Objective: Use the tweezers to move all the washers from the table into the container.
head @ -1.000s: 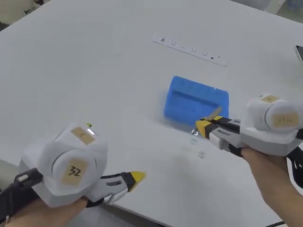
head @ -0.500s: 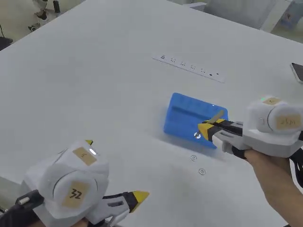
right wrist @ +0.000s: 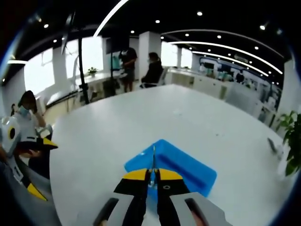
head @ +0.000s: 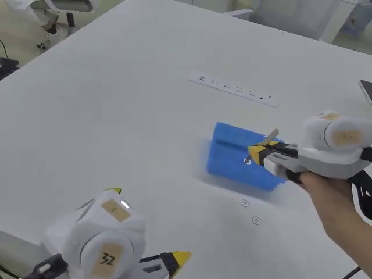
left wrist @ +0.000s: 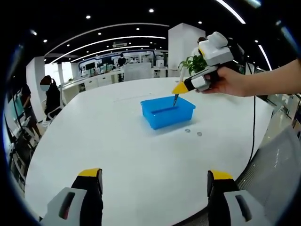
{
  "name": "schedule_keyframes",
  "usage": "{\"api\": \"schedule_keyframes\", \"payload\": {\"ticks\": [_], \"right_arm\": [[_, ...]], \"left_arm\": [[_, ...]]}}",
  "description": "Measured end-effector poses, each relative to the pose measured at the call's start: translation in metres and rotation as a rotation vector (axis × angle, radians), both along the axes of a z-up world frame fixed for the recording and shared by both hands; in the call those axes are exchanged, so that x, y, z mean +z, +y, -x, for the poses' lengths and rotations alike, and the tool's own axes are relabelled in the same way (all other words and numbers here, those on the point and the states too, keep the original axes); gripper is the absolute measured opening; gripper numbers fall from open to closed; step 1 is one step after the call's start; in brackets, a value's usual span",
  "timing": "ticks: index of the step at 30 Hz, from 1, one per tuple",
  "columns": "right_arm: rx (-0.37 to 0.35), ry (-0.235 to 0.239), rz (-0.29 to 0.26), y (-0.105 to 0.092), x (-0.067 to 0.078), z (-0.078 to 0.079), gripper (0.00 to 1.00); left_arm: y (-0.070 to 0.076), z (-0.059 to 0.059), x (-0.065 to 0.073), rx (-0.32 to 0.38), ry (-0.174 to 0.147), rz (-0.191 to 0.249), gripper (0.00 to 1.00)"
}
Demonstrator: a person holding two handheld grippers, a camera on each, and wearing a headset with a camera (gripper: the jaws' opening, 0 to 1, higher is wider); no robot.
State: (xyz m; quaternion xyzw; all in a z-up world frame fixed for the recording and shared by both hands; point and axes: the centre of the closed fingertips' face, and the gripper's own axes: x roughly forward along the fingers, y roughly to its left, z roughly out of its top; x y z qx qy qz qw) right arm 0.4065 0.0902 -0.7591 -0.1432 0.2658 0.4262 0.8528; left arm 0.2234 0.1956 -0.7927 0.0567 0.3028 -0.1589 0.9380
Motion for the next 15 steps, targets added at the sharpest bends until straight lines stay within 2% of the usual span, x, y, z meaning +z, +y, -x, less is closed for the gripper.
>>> {"api": "schedule_keyframes", "payload": {"ticks": [7, 11, 15], "right_arm": [[-0.004, 0.04, 0.035, 0.003, -0.024, -0.012, 0.03], [-0.005, 0.072, 0.062, 0.002, -0.041, -0.015, 0.03], [-0.013, 0.095, 0.062, 0.005, -0.05, -0.015, 0.03]], "left_arm": [[-0.001, 0.0, -0.001, -0.005, 0.003, 0.0, 0.94], [-0.001, 0.001, -0.002, -0.007, 0.008, -0.001, 0.94], [-0.001, 0.001, -0.003, -0.011, 0.014, -0.005, 0.93]]}}
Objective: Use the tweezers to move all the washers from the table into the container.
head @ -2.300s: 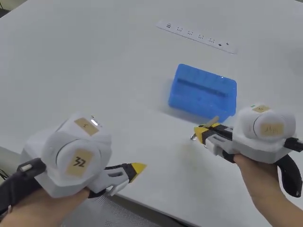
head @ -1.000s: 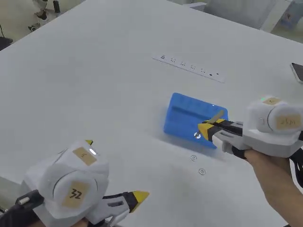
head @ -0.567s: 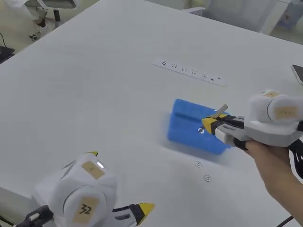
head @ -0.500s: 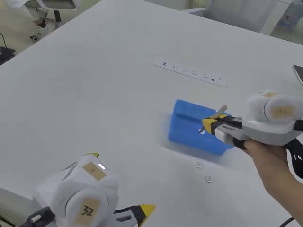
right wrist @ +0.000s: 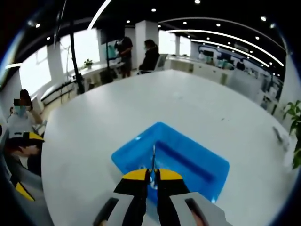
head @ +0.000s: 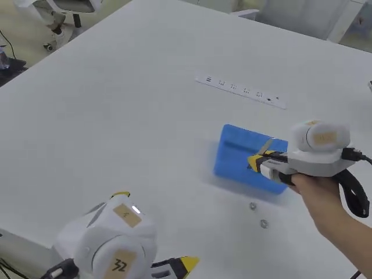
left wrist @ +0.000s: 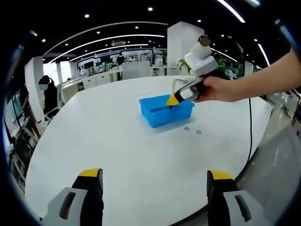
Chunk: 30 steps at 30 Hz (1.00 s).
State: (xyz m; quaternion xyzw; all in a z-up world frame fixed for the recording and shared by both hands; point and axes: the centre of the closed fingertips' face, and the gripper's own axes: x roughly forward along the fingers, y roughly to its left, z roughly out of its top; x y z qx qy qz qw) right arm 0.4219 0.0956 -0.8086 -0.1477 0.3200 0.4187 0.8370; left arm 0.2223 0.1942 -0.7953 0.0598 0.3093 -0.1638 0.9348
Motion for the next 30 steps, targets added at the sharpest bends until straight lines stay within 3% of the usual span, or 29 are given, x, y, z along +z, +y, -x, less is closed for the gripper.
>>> {"api": "schedule_keyframes", "payload": {"ticks": [7, 8, 21, 25, 30], "right_arm": [[-0.027, 0.041, -0.012, -0.003, -0.011, -0.003, 0.03], [-0.031, 0.027, -0.026, -0.003, -0.008, -0.005, 0.03], [-0.07, 0.056, -0.046, -0.005, -0.01, -0.003, 0.04], [-0.06, 0.029, -0.044, -0.006, -0.002, -0.002, 0.04], [-0.036, -0.017, -0.059, -0.006, 0.023, 0.006, 0.04]], "left_arm": [[0.0, 0.0, -0.001, -0.004, 0.004, -0.008, 0.93], [0.0, 0.0, -0.001, -0.004, 0.003, -0.01, 0.93], [0.001, 0.0, -0.002, 0.0, 0.008, -0.013, 0.92], [0.001, 0.0, -0.001, 0.0, 0.006, -0.015, 0.92], [0.001, 0.0, -0.001, 0.001, 0.007, -0.016, 0.92]]}}
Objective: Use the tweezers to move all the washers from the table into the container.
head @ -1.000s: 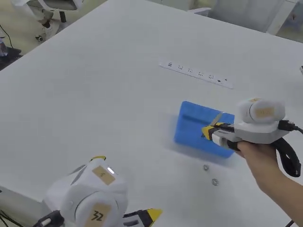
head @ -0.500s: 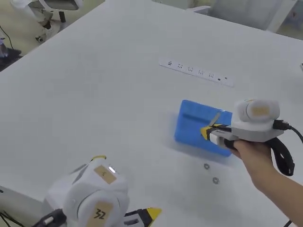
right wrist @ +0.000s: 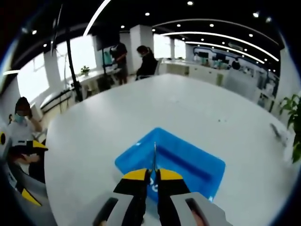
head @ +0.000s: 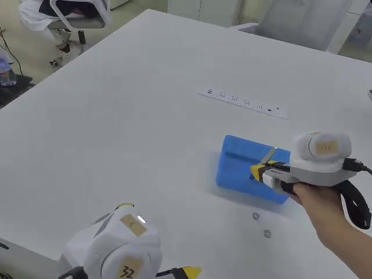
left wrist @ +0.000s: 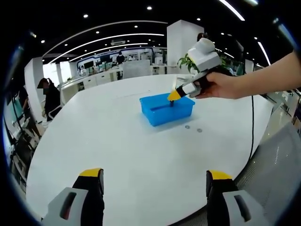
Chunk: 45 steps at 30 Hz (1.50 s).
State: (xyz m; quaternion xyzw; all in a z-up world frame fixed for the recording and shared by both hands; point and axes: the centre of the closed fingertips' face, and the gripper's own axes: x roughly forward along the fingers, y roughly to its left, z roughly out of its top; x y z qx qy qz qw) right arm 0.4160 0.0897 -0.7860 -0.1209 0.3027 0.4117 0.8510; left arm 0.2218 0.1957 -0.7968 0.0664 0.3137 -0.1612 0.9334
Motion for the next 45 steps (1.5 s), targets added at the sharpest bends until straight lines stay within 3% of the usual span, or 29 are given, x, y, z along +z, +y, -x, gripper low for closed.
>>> {"api": "schedule_keyframes", "payload": {"ticks": [5, 8, 15, 20, 24, 30, 34, 45], "right_arm": [[-0.012, -0.063, -0.046, -0.004, 0.028, 0.004, 0.04], [-0.025, -0.063, -0.094, -0.006, 0.041, 0.009, 0.04], [-0.029, -0.066, -0.126, -0.013, 0.051, 0.031, 0.04], [-0.031, -0.054, -0.112, -0.02, 0.042, 0.051, 0.04], [-0.048, -0.011, -0.101, -0.027, 0.023, 0.061, 0.04], [-0.059, 0.025, -0.059, -0.037, -0.005, 0.06, 0.04], [-0.088, 0.051, -0.062, -0.041, -0.017, 0.056, 0.04], [-0.062, 0.065, -0.038, -0.033, -0.03, 0.059, 0.04]], "left_arm": [[-0.001, 0.001, 0.0, -0.005, 0.003, 0.004, 0.92], [-0.001, 0.0, 0.001, -0.001, 0.0, 0.01, 0.92], [0.0, 0.0, 0.0, 0.004, 0.001, 0.008, 0.92], [-0.001, 0.001, 0.0, 0.003, 0.004, 0.008, 0.92], [-0.001, 0.001, 0.0, 0.002, 0.005, 0.008, 0.91], [0.0, 0.001, -0.001, 0.007, 0.01, 0.019, 0.9], [0.0, 0.001, -0.001, 0.008, 0.008, 0.016, 0.9], [0.001, 0.001, -0.002, 0.009, 0.014, 0.009, 0.9]]}}
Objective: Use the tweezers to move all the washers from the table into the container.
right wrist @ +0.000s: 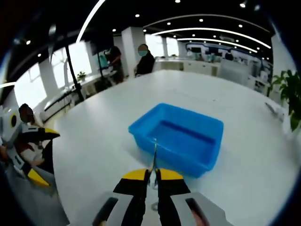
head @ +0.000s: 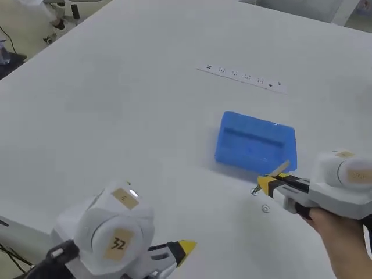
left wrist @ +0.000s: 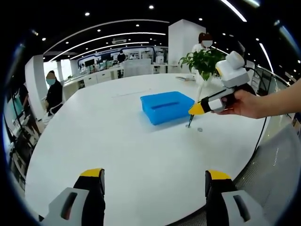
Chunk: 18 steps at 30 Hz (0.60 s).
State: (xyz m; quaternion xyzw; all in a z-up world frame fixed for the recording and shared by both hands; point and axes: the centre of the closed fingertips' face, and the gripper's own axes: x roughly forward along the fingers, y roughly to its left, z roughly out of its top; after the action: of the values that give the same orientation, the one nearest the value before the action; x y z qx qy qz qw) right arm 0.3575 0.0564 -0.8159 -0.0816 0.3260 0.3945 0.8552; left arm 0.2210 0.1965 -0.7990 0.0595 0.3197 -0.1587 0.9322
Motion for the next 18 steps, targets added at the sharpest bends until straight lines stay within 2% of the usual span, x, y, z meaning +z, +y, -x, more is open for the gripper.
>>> {"api": "schedule_keyframes", "payload": {"ticks": [7, 12, 18], "right_arm": [[0.003, 0.006, 0.013, -0.0006, -0.0069, -0.0018, 0.04], [0.0, -0.003, 0.004, 0.0003, -0.0056, -0.0015, 0.04], [0.002, -0.034, 0.013, -0.0016, -0.0053, 0.0023, 0.03]], "left_arm": [[0.0003, 0.0, -0.0004, 0.002, 0.004, 0.0, 0.9], [0.0008, 0.0, -0.0005, 0.003, 0.005, -0.001, 0.9], [0.0007, -0.0002, -0.0002, 0.002, 0.003, -0.004, 0.89]]}}
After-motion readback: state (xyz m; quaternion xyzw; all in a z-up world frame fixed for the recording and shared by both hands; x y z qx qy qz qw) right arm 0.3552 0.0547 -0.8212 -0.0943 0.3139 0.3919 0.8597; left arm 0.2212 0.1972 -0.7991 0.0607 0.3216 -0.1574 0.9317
